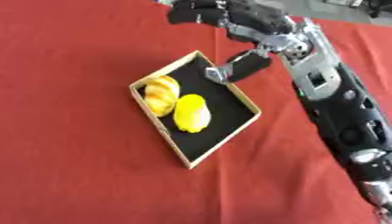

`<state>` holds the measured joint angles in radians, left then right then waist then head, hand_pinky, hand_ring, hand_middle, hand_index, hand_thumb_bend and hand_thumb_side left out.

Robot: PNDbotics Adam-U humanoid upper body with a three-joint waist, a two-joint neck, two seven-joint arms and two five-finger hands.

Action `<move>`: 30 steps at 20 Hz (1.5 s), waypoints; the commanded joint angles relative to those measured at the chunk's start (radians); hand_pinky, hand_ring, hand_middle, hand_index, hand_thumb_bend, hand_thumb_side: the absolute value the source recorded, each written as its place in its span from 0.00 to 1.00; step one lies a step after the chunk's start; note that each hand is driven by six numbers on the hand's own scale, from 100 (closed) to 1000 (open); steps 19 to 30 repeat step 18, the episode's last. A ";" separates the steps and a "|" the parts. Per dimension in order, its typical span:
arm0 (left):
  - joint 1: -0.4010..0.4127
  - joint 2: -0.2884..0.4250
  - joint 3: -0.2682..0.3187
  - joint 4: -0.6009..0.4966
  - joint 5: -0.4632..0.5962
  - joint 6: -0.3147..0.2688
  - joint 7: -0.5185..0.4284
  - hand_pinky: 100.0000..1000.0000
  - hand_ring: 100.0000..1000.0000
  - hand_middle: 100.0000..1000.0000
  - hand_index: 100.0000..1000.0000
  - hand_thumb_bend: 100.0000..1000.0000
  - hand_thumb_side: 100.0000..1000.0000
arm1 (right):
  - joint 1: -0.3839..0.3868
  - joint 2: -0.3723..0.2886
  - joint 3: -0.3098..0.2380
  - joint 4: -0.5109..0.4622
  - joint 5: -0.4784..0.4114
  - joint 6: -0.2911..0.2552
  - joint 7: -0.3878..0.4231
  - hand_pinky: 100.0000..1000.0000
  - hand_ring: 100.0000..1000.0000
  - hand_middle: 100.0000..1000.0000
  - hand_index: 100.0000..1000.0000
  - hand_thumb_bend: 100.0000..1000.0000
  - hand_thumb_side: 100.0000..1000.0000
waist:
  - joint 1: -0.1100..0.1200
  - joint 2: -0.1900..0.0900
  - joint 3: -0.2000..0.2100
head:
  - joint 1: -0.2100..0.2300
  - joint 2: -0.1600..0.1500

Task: Pick up objects on the table and place them in the box.

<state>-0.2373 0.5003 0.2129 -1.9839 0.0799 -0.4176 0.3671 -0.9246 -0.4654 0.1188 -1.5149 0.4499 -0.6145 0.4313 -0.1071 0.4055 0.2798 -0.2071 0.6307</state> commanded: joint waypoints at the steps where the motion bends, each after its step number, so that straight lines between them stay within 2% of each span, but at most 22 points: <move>1: -0.004 0.020 0.006 -0.016 0.003 -0.001 0.003 0.81 0.66 0.82 0.86 0.00 0.63 | -0.026 -0.063 -0.047 -0.060 -0.132 0.068 0.013 0.94 0.99 0.88 0.94 0.00 0.26 | 0.008 -0.025 -0.001 | 0.005 -0.012; 3: -0.003 0.021 0.007 -0.016 0.002 -0.002 0.005 0.81 0.66 0.82 0.86 0.00 0.63 | -0.023 -0.095 -0.071 -0.094 -0.209 0.117 0.015 0.93 0.97 0.87 0.93 0.00 0.16 | 0.008 -0.025 -0.002 | 0.007 -0.014; 7: 0.001 0.023 0.012 -0.016 -0.003 -0.003 0.012 0.81 0.66 0.82 0.86 0.00 0.63 | 0.007 -0.194 -0.116 -0.163 -0.328 0.189 -0.033 0.92 0.96 0.86 0.92 0.00 0.10 | 0.009 -0.025 -0.009 | 0.020 -0.012; 10: 0.001 0.025 0.017 -0.016 -0.008 -0.005 0.018 0.81 0.66 0.82 0.86 0.00 0.62 | 0.078 -0.300 -0.159 -0.212 -0.433 0.212 -0.126 0.90 0.92 0.83 0.88 0.00 0.16 | 0.007 -0.024 -0.016 | 0.038 -0.013; 13: 0.002 0.025 0.023 -0.016 -0.014 -0.007 0.027 0.81 0.66 0.82 0.86 0.00 0.62 | 0.213 -0.404 -0.222 -0.275 -0.530 0.202 -0.262 0.90 0.91 0.81 0.85 0.00 0.22 | 0.005 -0.020 -0.021 | 0.053 -0.016; 14: 0.002 0.025 0.025 -0.016 -0.015 -0.008 0.031 0.81 0.66 0.82 0.86 0.00 0.62 | 0.264 -0.426 -0.244 -0.295 -0.555 0.194 -0.302 0.90 0.90 0.81 0.85 0.00 0.33 | 0.005 -0.019 -0.024 | 0.058 -0.018; 15: 0.003 0.024 0.027 -0.016 -0.017 -0.008 0.034 0.81 0.66 0.82 0.86 0.00 0.62 | 0.323 -0.441 -0.267 -0.317 -0.580 0.181 -0.339 0.90 0.90 0.81 0.85 0.00 0.38 | 0.005 -0.018 -0.027 | 0.062 -0.019; 16: 0.004 0.023 0.028 -0.016 -0.018 -0.008 0.037 0.81 0.66 0.82 0.86 0.00 0.62 | 0.377 -0.448 -0.287 -0.336 -0.604 0.169 -0.369 0.90 0.90 0.80 0.83 0.00 0.47 | 0.006 -0.017 -0.031 | 0.066 -0.020; 18: 0.003 0.021 0.029 -0.016 -0.019 -0.008 0.041 0.81 0.66 0.82 0.86 0.00 0.62 | 0.466 -0.442 -0.325 -0.368 -0.645 0.151 -0.409 0.90 0.89 0.79 0.82 0.00 0.47 | 0.009 -0.018 -0.036 | 0.071 -0.021; 30: 0.003 0.021 0.029 -0.016 -0.019 -0.008 0.041 0.81 0.66 0.82 0.86 0.00 0.62 | 0.466 -0.442 -0.325 -0.368 -0.645 0.151 -0.409 0.90 0.89 0.79 0.82 0.00 0.47 | 0.009 -0.018 -0.036 | 0.071 -0.021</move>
